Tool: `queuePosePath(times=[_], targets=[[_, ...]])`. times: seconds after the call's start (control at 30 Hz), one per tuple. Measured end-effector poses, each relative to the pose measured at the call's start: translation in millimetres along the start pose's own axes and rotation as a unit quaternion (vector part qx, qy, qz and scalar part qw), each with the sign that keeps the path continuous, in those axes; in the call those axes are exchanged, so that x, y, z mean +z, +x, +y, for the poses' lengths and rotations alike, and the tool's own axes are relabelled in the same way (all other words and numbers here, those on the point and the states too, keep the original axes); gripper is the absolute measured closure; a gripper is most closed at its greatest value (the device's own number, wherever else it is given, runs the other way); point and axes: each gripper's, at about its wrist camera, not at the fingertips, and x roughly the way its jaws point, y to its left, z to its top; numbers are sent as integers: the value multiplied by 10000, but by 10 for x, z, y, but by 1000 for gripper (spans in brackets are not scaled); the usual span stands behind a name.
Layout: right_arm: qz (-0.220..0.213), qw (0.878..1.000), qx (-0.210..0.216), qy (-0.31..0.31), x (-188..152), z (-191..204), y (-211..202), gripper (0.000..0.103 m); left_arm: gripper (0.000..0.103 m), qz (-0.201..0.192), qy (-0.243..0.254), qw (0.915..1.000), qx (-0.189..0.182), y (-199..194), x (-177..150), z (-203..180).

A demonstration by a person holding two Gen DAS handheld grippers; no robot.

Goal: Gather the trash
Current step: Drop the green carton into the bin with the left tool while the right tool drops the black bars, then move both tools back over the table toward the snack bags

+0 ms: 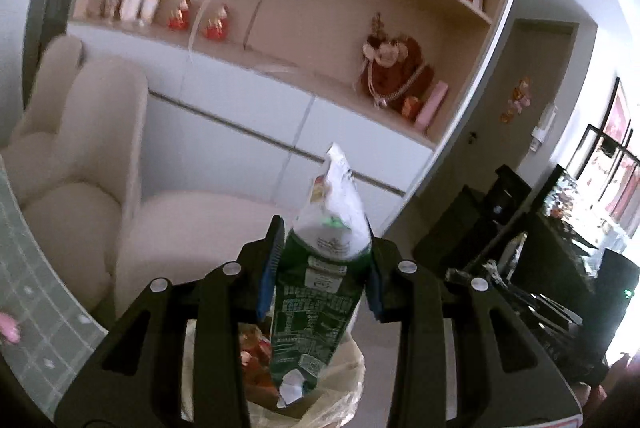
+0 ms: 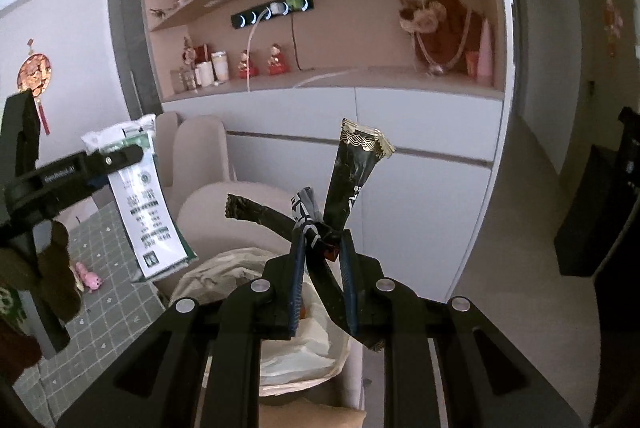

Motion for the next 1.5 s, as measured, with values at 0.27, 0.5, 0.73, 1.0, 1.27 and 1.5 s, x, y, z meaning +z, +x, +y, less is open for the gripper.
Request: queuePosePath(times=[0.27,0.5,0.73,1.0,1.27,1.5], targets=[[396,9985,363,-51,-89,91,477,85,48,694,-520,9958,303,111,-258,424],[1018,9906,899,-151,-343,428,1027,85,46,733,-662,9898,1029,-388,-480,822],[1380,9847,1025,-277,-535,712,1344,85,46,992,-510,9809,1593,-814,-790,1079],[1626,9805,1098,68,-638,759,1408,62,46,1043,-934,9728,1843,-1203,-1002,1398],[1495,9848,881,31,-705,999,1096,61,46,1007,-1020,9711,1909,-1602,-1137,1598],[1370,9864,908,-60,-811,1426,696,61,46,931,-1205,9658,2100,-2155,-1423,1894]])
